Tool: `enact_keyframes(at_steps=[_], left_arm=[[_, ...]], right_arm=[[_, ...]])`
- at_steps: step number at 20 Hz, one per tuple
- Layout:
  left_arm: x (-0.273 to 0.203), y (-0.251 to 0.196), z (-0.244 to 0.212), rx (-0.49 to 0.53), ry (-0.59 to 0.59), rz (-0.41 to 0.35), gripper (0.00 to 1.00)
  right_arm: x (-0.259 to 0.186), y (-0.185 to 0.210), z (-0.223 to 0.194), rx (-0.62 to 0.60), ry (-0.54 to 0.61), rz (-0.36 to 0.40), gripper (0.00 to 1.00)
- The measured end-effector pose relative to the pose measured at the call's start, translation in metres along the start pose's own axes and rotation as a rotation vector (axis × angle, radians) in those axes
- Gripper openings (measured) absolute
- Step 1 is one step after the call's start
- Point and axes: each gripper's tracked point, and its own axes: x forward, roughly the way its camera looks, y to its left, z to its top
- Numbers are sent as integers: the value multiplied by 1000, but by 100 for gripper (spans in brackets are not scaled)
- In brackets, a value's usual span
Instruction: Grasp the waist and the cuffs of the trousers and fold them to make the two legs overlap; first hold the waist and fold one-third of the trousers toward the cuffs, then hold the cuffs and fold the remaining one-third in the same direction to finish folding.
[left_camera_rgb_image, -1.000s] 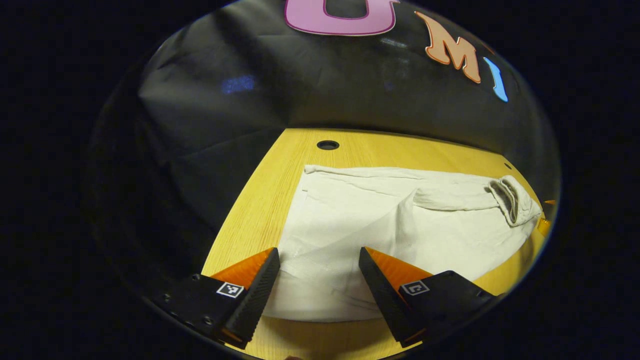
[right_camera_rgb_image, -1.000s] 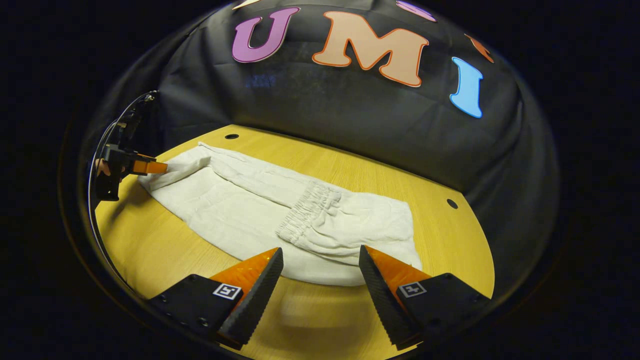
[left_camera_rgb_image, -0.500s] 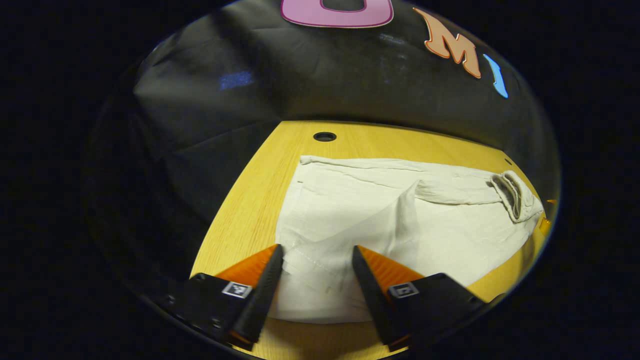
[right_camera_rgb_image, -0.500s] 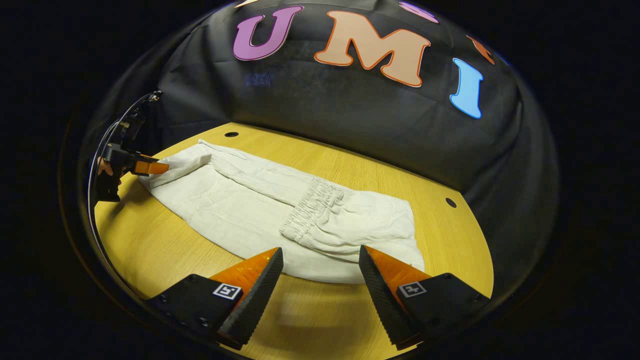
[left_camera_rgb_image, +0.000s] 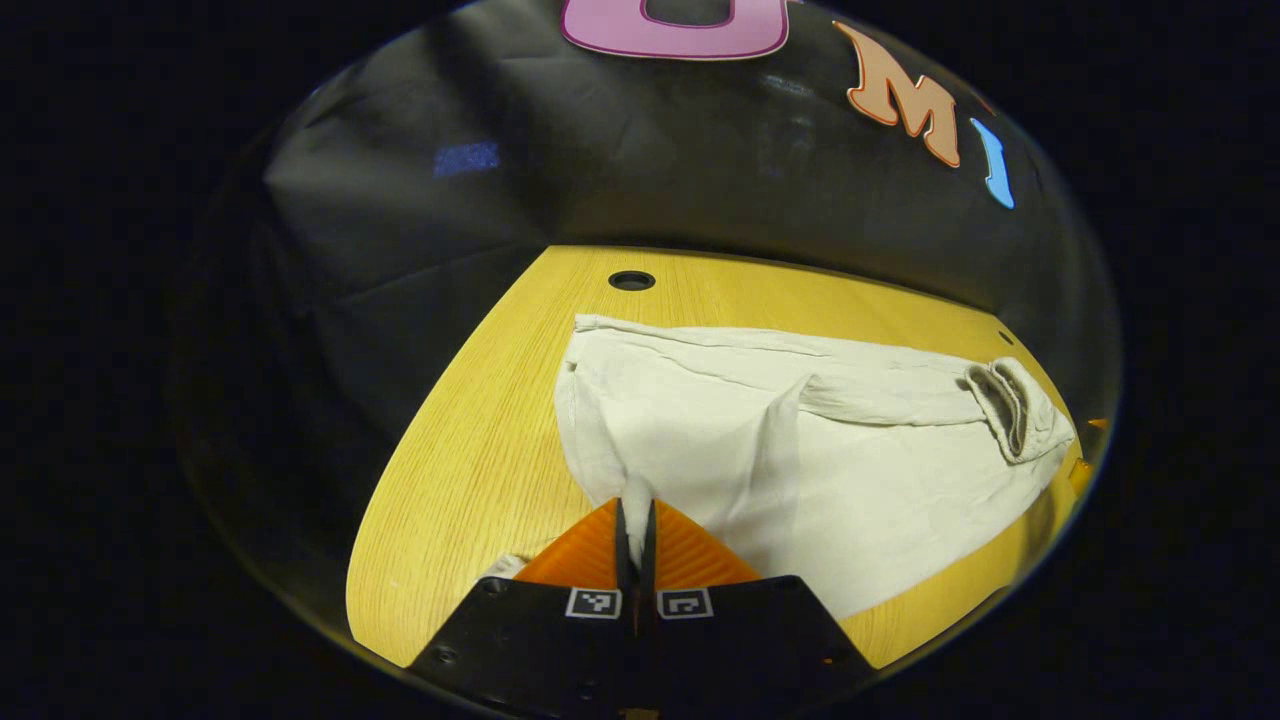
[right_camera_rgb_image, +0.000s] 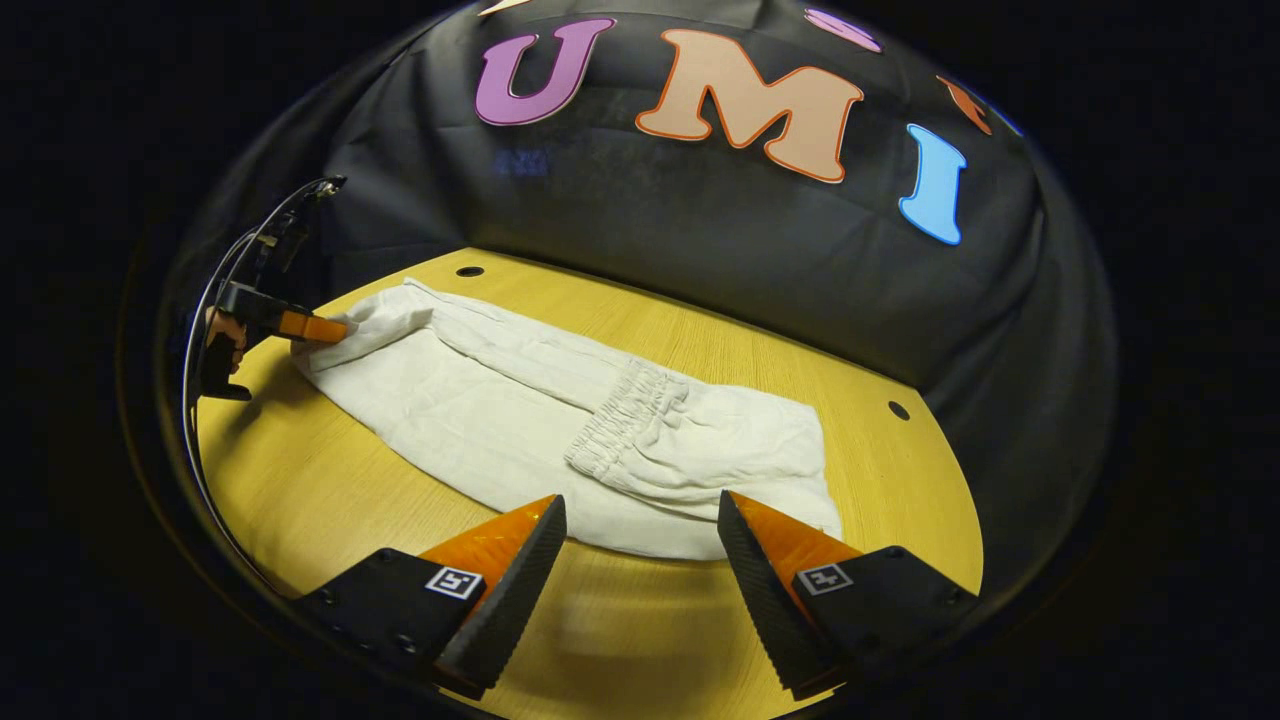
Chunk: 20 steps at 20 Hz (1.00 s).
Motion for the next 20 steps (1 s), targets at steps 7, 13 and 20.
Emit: enact_keyframes(at_steps=[7,13,20], left_arm=[[-33,-30,45,-85,-85,7,0],[-55,-80,86,-94,-153,-11,0],[-69,-158,125,-67,-201,-74,0]], right_arm=[[-8,-19,6,14,-48,50,98],[-16,-55,-6,23,-57,71,99],[-21,-100,-22,59,-57,66,99]])
